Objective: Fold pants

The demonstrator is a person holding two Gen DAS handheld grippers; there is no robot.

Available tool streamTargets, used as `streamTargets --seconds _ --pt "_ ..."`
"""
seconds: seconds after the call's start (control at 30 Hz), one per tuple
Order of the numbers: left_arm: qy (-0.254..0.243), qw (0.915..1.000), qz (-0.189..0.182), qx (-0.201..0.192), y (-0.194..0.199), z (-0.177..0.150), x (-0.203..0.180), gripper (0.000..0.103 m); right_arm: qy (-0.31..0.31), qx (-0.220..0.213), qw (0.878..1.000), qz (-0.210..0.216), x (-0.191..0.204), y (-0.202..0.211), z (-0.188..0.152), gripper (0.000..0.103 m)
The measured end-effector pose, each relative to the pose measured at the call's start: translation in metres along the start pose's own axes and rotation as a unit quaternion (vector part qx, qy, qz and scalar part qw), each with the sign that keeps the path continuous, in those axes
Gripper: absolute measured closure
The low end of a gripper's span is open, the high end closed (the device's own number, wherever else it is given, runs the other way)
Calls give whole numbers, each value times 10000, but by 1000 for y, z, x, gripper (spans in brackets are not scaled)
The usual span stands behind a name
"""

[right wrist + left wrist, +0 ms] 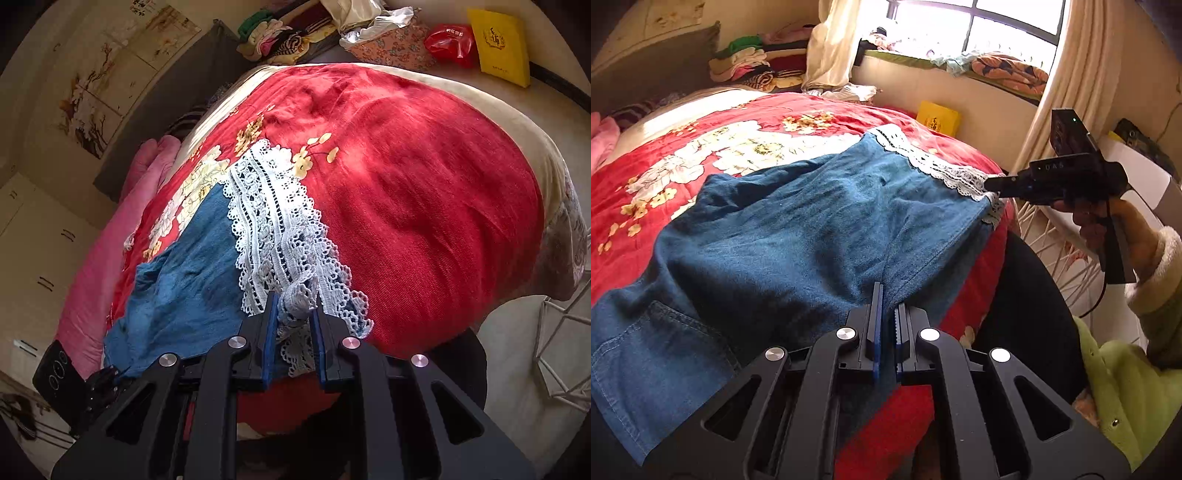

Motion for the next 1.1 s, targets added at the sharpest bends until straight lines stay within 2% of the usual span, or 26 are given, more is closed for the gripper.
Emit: streamTargets --seconds 0.27,0.37,0.5,0.57,0.67,0.73,0.83,0.9,0.93,1.03,1.1 --pt "-417 9987 -43 303 -8 -16 -10 101 24 80 9998 -159 -18 0 -6 89" --pt "-503 9980 -3 394 -12 -19 -11 101 213 147 9995 -191 -19 -1 -9 89" --pt "-565 9974 27 448 -16 -22 -12 100 193 146 9997 -81 -17 12 -5 82" --pt "-582 9974 20 428 -17 -22 -12 100 307 12 9993 -215 -17 23 2 73" --pt "-613 9972 7 431 -20 -24 -13 97 393 -300 9983 -323 -16 39 14 72" --pt "-670 9967 0 454 -21 -27 -16 95 447 -421 9980 -136 -3 41 17 72" --pt "-720 9962 -20 488 -23 -30 -20 91 721 -263 9965 327 29 26 8 72" --pt "-743 9959 -11 521 -24 -32 -22 88 863 -41 9951 478 43 8 -3 72" --pt "-743 9959 1 526 -24 -33 -22 87 896 61 9950 428 44 0 -8 72" --pt "-624 9967 -16 513 -22 -35 -21 85 890 535 9946 -68 24 -28 -27 73" --pt "-514 9975 -41 482 -18 -34 -19 73 769 470 9959 8 18 -31 -32 73"
Point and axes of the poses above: each gripper's, at about its wrist camera, not at the fingertips, and y roughly against the way its jaws point, x to its left, z to its top, the point moved 7 cm from there along -y, roughly the way its jaws point, and after that the axes turned 12 degrees about -x, right-handed, at the moved point
